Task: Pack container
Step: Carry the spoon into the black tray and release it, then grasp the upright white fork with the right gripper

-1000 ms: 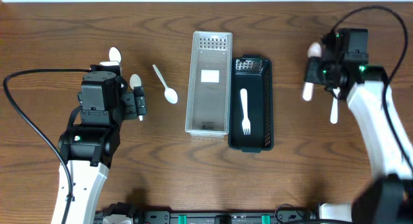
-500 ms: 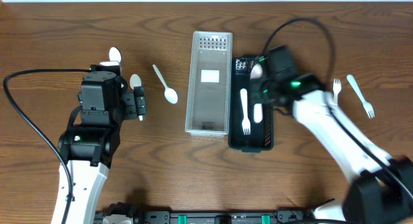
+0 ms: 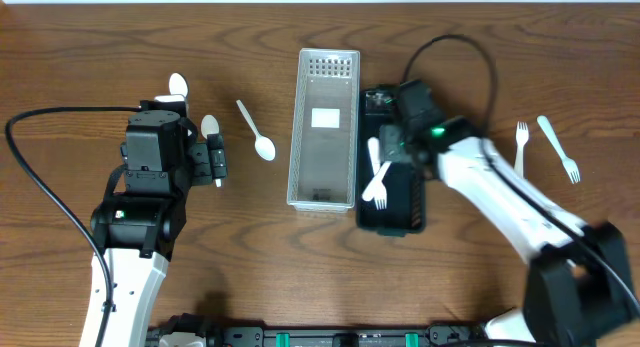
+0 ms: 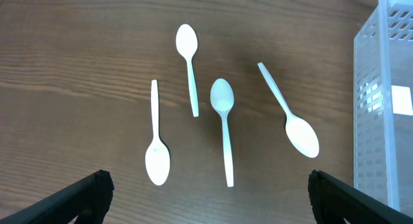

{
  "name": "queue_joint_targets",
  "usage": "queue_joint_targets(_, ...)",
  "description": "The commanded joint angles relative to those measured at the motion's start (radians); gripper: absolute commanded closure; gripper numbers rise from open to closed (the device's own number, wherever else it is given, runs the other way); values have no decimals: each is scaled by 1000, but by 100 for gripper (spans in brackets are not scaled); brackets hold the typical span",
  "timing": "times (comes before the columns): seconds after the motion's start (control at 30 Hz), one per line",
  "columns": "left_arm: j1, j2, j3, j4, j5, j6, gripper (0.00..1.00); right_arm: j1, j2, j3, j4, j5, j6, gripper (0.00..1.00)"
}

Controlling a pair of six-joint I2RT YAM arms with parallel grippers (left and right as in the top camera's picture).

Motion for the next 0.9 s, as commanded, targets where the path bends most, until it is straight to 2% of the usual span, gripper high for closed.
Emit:
queue_joint_targets(0.0,5,-1,22,-3,-12,6,2,-153,-154,31,-13,151,-53,24)
queue_joint_targets(0.17,5,-1,22,-3,-12,7,2,-408,-190,30,-39,125,-91,19)
queue_joint_targets(0.37,5,-1,22,-3,-12,6,2,-613,-92,23,-54,-47,-203,20)
queue_joint_targets(0.63,5,-1,22,-3,-12,6,2,-665,114,22,-26,-113,-347,21)
queue_joint_targets(0.87,5,-1,22,-3,-12,6,2,-673,248,22,21,-123,-348,28)
